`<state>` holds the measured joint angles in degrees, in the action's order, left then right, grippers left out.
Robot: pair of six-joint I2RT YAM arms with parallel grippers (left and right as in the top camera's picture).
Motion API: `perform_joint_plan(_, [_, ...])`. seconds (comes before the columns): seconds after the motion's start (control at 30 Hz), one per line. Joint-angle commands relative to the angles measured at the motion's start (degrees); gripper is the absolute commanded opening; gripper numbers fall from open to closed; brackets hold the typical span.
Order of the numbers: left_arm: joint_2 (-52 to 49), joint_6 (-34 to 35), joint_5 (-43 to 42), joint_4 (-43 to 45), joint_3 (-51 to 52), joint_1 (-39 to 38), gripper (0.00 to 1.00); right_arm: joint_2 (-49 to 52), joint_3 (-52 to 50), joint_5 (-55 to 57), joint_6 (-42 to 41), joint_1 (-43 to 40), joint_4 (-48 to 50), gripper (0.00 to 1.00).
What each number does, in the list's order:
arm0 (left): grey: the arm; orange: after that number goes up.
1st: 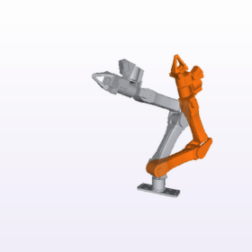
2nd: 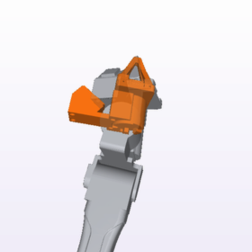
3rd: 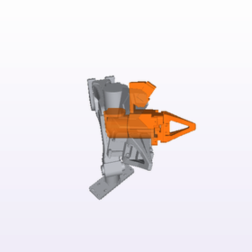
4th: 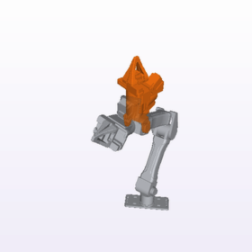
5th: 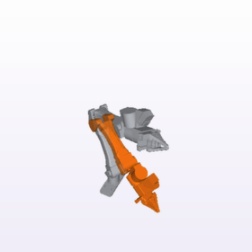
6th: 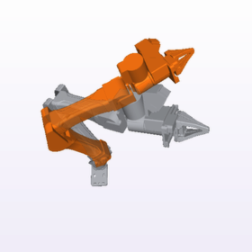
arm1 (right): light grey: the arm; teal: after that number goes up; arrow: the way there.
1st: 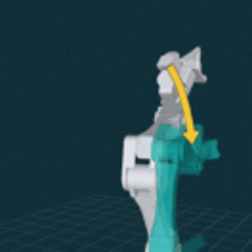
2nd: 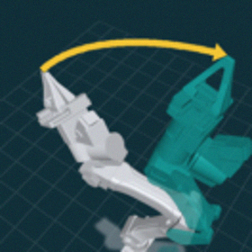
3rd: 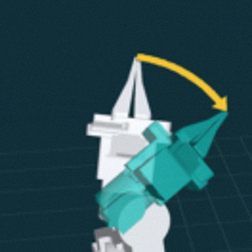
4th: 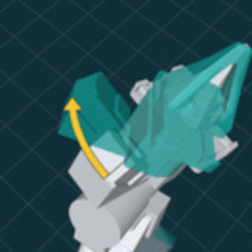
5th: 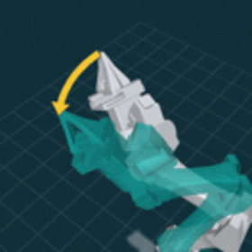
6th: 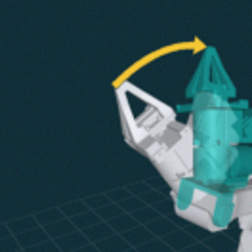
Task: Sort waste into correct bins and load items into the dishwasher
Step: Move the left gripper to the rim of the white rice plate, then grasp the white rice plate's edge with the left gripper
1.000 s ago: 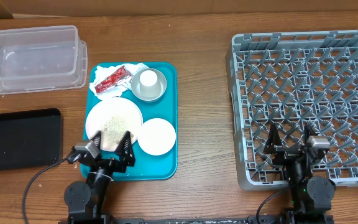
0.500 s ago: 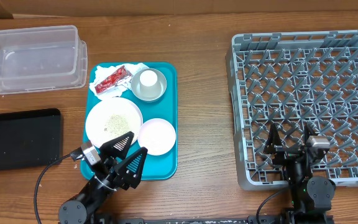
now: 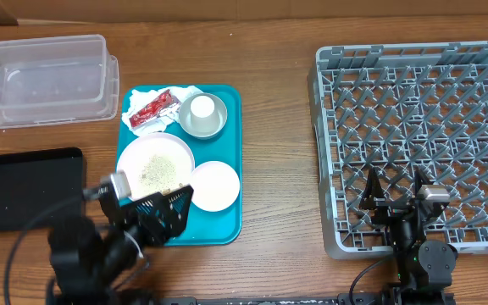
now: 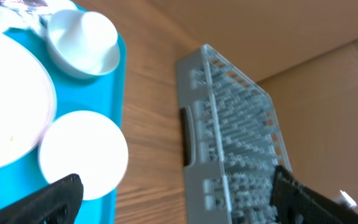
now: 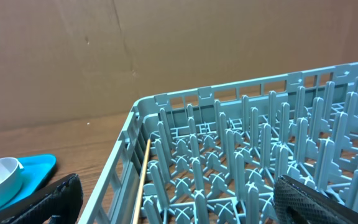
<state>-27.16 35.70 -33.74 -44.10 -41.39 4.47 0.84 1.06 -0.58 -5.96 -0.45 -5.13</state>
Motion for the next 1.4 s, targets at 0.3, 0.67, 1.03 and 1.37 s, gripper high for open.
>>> perform_joint_plan(0.3, [-25.42,-9.94,10.12,-7.87,-19.21,-2.45,1.0,-0.68,-0.59,0.52,0.42,-0.28,0.31,1.0])
perform_joint_plan(0.67, [-44.7,-5.22,28.79,-10.27,-25.03,-12.79,1.0,-0.68,-0.59,0.52,0.42,-0.28,0.31,1.0])
perform_joint_plan(1.03, [-61.9,-3.96,36.65,-3.65,-25.11,-18.32,1.0,-0.68,-0.59,0.52,0.42,-0.26,0.31,1.0])
perform_joint_plan(1.37, [-70.73,1.77,47.23,0.44,-25.11,-21.88,1.0,-0.68,-0.59,0.52,0.42,-0.28,0.31,1.0])
